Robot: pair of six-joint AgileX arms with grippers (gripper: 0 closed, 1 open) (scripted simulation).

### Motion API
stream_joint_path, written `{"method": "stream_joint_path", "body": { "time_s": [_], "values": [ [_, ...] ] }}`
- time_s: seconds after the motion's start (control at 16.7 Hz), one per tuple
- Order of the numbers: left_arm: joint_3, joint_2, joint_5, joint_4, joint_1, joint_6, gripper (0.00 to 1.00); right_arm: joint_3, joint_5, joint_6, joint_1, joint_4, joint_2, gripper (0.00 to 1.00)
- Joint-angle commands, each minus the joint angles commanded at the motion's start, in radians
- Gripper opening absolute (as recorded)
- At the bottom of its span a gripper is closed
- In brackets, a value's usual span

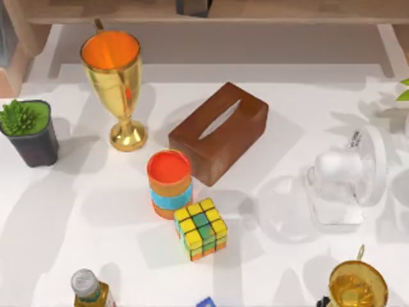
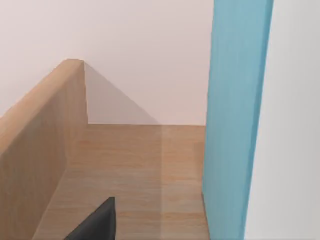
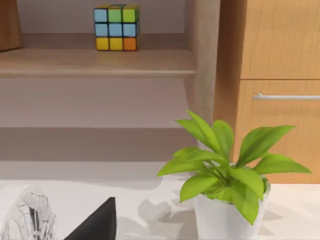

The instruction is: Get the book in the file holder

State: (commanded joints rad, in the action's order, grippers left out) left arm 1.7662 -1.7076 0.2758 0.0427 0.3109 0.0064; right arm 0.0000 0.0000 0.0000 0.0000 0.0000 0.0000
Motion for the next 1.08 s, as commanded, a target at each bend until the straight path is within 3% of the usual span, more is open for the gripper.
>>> {"method": "stream_joint_path", "body": {
  "time_s": [0.24, 1.08],
  "values": [
    [0.113, -0.11, 0.018, 0.003, 0.02, 0.0, 1.0, 0.0, 0.0, 0.0, 0.0, 0.0, 0.0, 1.0],
    [0.23, -0.198, 0.003, 0.031, 0.007, 0.0, 1.0, 0.0, 0.0, 0.0, 0.0, 0.0, 0.0, 1.0]
  ]
}}
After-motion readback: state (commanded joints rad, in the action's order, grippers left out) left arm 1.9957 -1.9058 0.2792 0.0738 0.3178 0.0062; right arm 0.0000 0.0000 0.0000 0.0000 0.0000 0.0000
